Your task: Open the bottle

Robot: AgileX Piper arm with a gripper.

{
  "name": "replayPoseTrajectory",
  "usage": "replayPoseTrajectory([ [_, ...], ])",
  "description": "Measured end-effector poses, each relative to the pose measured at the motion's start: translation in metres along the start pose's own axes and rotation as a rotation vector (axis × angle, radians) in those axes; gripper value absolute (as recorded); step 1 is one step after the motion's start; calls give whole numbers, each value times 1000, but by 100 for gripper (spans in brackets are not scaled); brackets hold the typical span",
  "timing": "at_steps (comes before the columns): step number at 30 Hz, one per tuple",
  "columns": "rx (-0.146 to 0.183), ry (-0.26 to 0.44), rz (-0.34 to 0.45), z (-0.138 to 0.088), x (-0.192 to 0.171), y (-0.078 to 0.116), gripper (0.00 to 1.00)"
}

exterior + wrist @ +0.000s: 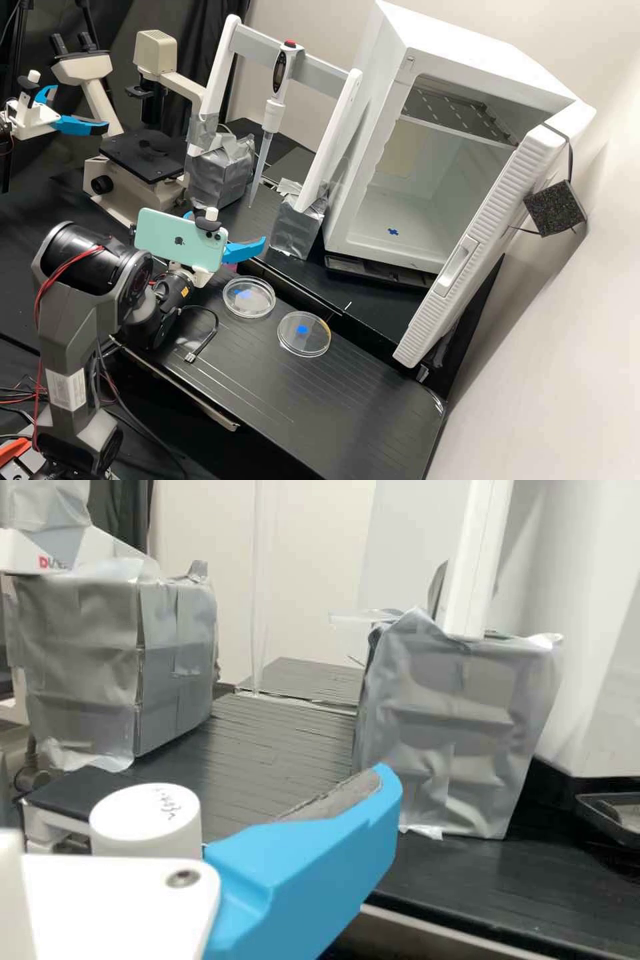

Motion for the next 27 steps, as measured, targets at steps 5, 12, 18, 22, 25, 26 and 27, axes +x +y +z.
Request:
replayPoseTrajectory([
  [5,-2,-13,-4,3,-3,-1,0],
  [12,-2,-26,-12,6,-6,-2,0],
  [18,-1,-21,-6,5,-7,-1,0],
  [22,-2,-10,5,2,-11,2,0],
  [25,-1,-5,10,1,-13,4,0],
  [26,-2,-3,10,1,-14,4,0],
  [27,-2,-3,11,1,-14,4,0],
])
